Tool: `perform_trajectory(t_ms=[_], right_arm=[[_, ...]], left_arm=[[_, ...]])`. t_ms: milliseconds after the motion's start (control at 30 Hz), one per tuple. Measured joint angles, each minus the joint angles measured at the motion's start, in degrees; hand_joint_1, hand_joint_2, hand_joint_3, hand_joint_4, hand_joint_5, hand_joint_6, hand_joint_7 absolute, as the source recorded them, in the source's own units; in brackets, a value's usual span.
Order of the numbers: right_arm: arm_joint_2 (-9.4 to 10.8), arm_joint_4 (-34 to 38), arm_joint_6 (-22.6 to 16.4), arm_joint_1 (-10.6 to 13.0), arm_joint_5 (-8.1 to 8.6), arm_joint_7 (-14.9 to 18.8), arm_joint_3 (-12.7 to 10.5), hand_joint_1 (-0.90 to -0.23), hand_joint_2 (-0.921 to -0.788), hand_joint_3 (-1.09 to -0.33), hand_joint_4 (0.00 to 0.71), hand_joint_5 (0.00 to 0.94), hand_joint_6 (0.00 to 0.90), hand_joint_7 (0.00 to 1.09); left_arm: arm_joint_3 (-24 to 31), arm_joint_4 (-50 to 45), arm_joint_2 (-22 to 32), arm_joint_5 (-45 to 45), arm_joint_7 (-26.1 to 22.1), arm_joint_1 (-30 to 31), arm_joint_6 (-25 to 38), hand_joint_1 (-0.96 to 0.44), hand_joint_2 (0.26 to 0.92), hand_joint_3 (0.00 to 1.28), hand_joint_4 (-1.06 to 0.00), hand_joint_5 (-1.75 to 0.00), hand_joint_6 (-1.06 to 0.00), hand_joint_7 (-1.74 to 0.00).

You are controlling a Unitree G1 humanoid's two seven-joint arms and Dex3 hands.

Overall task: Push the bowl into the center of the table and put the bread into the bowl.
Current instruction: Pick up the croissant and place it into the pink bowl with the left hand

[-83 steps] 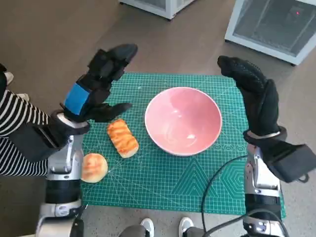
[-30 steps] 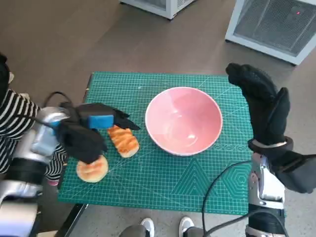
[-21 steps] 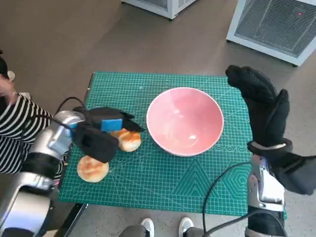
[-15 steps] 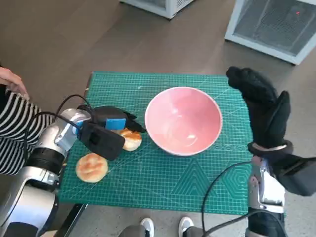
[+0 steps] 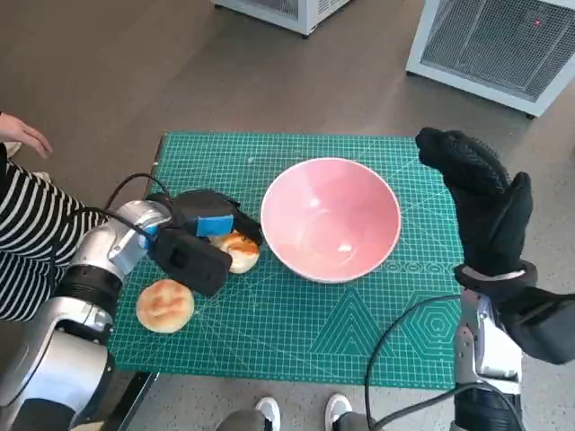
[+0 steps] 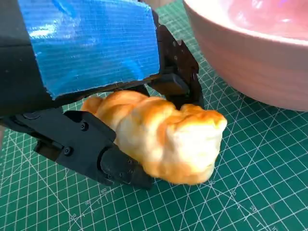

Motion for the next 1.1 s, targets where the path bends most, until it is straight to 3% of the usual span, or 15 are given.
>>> perform_trajectory(t_ms=[133,333,567,767,900,1100], right_arm=[[0.0,-0.1,0.0,0.1,0.0,0.0,0.0,-0.679,-0.921,-0.652,0.171,0.005,0.085,0.49],[0.0,-0.2,0.0,0.2,-0.03,0.0,0.0,-0.68,-0.921,-0.652,0.17,0.003,0.087,0.48],[0.0,-0.3,0.0,0.2,-0.04,-0.1,0.0,-0.685,-0.921,-0.652,0.166,0.001,0.087,0.48],[0.0,-0.3,0.0,0.2,-0.03,-0.1,0.0,-0.696,-0.921,-0.651,0.165,0.0,0.088,0.48],[0.0,0.0,-0.2,0.2,-0.05,-0.1,0.0,-0.693,-0.921,-0.652,0.165,0.0,0.089,0.48],[0.2,0.2,-0.5,0.2,-0.1,-0.1,0.0,-0.679,-0.921,-0.659,0.165,0.0,0.09,0.48]], left_arm=[[1.8,-0.4,1.4,-2.7,-3.6,-0.1,-1.7,0.0,0.919,0.03,-0.75,-1.13,-0.66,-1.1],[7.7,-6.5,4.3,-12.0,-12.8,-0.1,-1.1,0.0,0.914,0.04,-0.73,-1.21,-0.69,-1.02],[15.6,-20.7,7.3,-23.8,-21.0,-0.5,6.2,0.0,0.908,0.04,-0.7,-1.28,-0.75,-0.91],[19.6,-33.2,7.7,-28.1,-23.1,-0.5,14.5,0.0,0.908,0.04,-0.71,-1.11,-0.73,-1.09],[20.8,-39.5,6.5,-29.0,-22.6,-1.0,18.2,0.0,0.917,0.03,-0.69,-1.1,-0.73,-1.13],[20.6,-42.6,2.1,-28.8,-19.6,-2.4,17.7,0.0,0.918,0.04,-0.68,-1.08,-0.7,-1.18]])
